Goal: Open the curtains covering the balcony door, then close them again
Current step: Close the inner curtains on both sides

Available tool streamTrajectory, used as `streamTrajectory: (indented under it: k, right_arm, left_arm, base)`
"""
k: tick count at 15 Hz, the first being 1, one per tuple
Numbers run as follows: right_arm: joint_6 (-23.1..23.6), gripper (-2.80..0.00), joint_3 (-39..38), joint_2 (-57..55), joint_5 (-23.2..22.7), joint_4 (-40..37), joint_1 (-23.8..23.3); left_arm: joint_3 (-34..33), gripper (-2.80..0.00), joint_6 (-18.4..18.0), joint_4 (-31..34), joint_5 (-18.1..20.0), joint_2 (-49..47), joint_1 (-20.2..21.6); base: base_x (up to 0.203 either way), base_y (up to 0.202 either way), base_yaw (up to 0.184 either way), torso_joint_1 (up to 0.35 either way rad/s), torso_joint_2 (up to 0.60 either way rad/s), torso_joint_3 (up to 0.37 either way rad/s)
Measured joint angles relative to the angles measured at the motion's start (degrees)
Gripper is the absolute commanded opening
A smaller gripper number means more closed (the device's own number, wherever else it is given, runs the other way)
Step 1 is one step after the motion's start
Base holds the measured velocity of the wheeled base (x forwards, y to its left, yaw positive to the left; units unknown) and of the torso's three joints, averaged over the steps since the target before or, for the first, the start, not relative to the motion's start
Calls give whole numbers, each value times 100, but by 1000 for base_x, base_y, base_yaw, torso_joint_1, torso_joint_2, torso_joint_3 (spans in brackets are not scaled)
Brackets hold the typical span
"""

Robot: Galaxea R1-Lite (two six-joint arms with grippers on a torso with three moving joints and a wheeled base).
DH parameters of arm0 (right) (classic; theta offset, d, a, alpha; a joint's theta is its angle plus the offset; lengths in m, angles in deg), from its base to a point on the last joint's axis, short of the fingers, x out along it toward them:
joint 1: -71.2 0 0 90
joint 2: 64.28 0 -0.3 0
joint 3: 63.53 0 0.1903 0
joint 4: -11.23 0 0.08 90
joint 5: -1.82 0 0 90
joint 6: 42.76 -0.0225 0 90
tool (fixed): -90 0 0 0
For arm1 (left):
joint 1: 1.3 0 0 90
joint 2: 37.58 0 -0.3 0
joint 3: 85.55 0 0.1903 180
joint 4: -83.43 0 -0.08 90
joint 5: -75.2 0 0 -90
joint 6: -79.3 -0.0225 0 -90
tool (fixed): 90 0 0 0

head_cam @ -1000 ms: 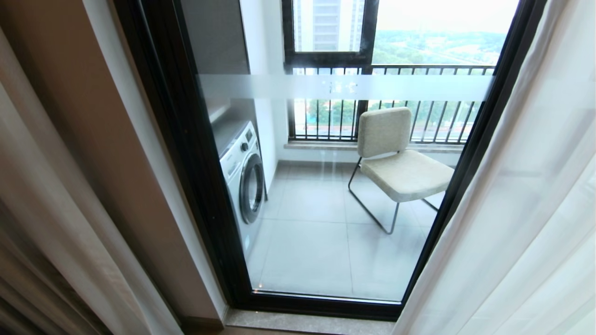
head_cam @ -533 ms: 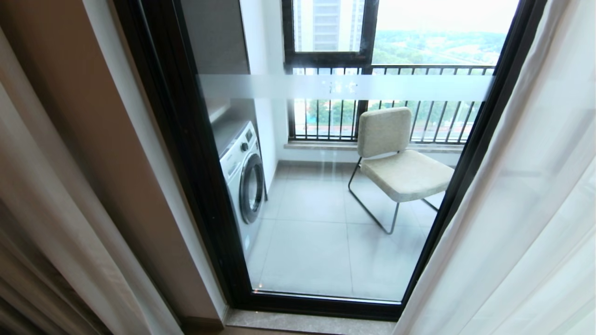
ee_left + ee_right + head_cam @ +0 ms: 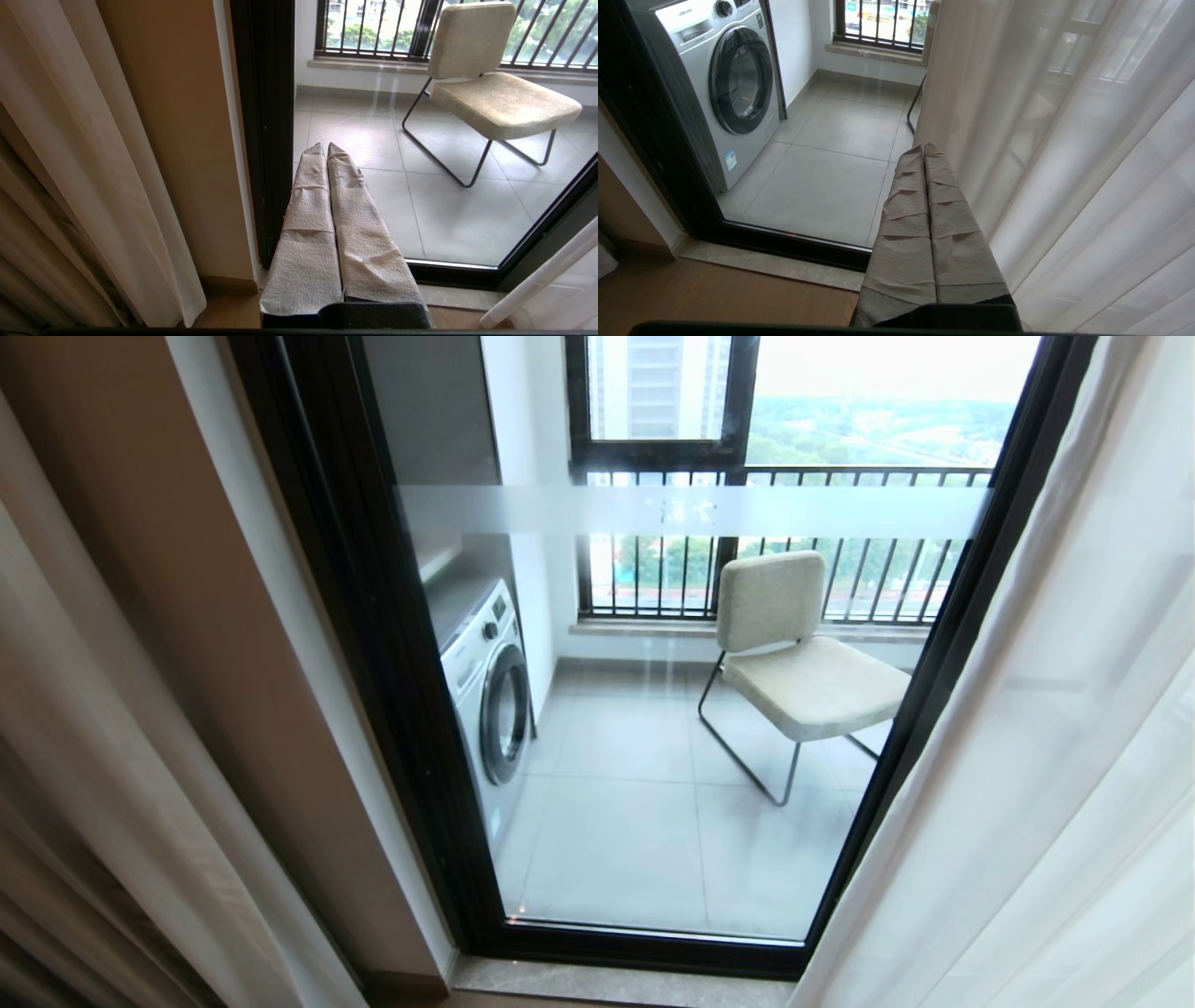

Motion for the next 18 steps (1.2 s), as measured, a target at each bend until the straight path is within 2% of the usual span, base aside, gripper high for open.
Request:
streamTrajectory:
  k: [15, 18]
  right_arm:
    - [-1, -280, 0, 0, 1, 0, 0]
    - [-2, -280, 0, 0, -1, 2, 0]
  left_arm:
    - [0, -280, -1, 0, 0, 1, 0]
    - [0, -280, -1, 0, 2, 1, 0]
  base:
    - [0, 0, 0, 0, 0, 0]
    - [126, 0, -1, -1, 0, 2]
